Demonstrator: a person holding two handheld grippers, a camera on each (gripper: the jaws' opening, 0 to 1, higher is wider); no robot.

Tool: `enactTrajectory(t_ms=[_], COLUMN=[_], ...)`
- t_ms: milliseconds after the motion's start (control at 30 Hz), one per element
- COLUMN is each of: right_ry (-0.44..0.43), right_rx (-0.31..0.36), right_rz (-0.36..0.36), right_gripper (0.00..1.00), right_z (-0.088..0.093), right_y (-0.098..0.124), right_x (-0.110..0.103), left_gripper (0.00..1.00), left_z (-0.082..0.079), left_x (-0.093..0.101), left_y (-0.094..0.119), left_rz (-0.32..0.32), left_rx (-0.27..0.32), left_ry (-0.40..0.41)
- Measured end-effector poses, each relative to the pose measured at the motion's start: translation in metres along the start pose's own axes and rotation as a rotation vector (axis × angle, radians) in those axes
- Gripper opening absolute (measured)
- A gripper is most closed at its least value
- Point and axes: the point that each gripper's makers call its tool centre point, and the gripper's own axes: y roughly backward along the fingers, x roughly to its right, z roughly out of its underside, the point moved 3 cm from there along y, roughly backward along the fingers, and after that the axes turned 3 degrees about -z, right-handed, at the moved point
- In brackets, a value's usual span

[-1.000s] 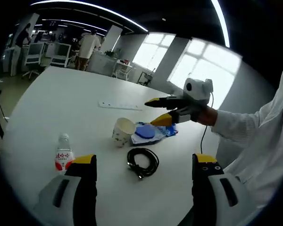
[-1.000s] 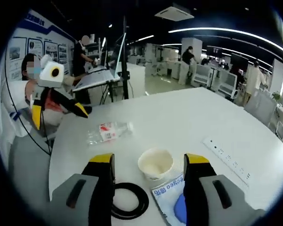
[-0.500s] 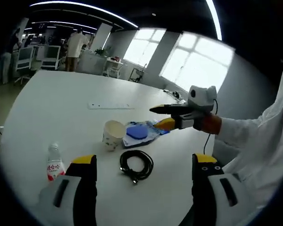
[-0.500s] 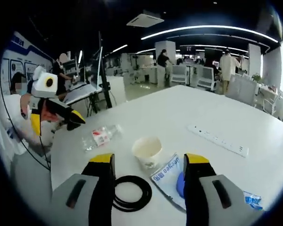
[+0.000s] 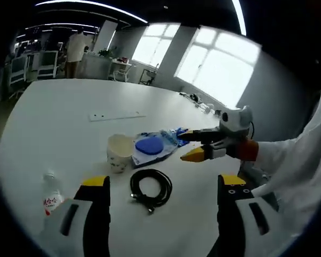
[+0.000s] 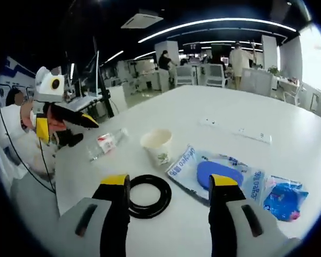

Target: Arrange the tabletop items into an orderly group along one side of the table until the central work area is clear of visible clutter.

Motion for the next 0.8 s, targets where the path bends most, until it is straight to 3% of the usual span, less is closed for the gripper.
enactTrajectory(t_ms=[500, 800], right_ry=[-0.098, -0.126], right_rx=[-0.076, -0.106], right_rz=[0.011, 0.013], right_gripper=[0.57, 0.55], right_z=[0.045, 0.057], right_y=[-0.014, -0.032], right_x=[-0.005, -0.003], left_gripper=[0.83, 0.82], left_z=[0.022, 0.042], left_x=[-0.014, -0.031], left_y=[-0.035, -0.058], left_rz=[-0.018, -0.056], left_rx=[-0.084, -0.132], left_ry=[-0.02, -0.018])
